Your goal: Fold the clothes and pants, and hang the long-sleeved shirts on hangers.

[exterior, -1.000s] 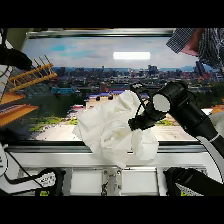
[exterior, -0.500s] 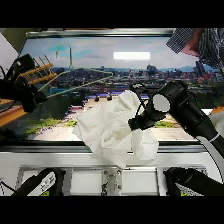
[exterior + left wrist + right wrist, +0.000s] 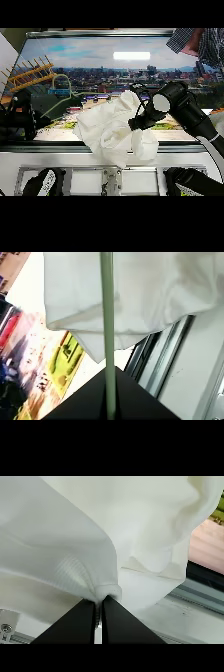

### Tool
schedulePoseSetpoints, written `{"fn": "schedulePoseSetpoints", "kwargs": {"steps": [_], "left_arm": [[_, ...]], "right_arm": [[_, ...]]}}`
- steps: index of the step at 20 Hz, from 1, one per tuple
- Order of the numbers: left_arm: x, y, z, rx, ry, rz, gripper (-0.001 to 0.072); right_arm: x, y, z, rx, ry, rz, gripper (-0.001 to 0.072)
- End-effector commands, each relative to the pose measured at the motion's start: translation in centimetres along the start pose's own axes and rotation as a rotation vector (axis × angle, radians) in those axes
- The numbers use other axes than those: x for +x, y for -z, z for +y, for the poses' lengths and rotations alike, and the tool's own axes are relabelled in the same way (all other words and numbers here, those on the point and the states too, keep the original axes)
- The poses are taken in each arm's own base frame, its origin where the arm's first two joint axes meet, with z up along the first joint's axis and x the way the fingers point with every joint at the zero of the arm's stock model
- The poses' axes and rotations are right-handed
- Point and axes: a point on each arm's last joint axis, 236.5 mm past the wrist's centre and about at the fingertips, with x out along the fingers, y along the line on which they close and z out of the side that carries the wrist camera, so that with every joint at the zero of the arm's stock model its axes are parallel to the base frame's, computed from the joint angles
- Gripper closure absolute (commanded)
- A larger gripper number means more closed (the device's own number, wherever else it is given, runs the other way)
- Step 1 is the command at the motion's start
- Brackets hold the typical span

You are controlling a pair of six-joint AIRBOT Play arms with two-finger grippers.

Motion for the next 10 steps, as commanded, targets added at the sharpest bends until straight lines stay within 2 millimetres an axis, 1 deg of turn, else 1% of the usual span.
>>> {"fn": "schedulePoseSetpoints", "kwargs": {"steps": [1, 5, 8, 10], "left_arm": [[1.5, 0.1, -2.6, 0.026, 0.049, -0.014, 0.0692], [1.2, -0.5, -2.8, 0.021, 0.070, -0.019, 0.0692], [0.5, -1.0, -2.3, 0.007, 0.095, -0.015, 0.0692], [0.3, -1.1, -1.9, 0.008, 0.094, -0.014, 0.0692]], "right_arm": [[0.0, 0.0, 0.0, 0.000, 0.000, 0.001, 0.0689], [0.0, 0.0, 0.0, 0.000, 0.000, 0.001, 0.0689], [0.0, 0.0, 0.0, 0.000, 0.000, 0.001, 0.0689], [0.0, -0.1, 0.0, 0.000, -0.001, -0.003, 0.0689]]}}
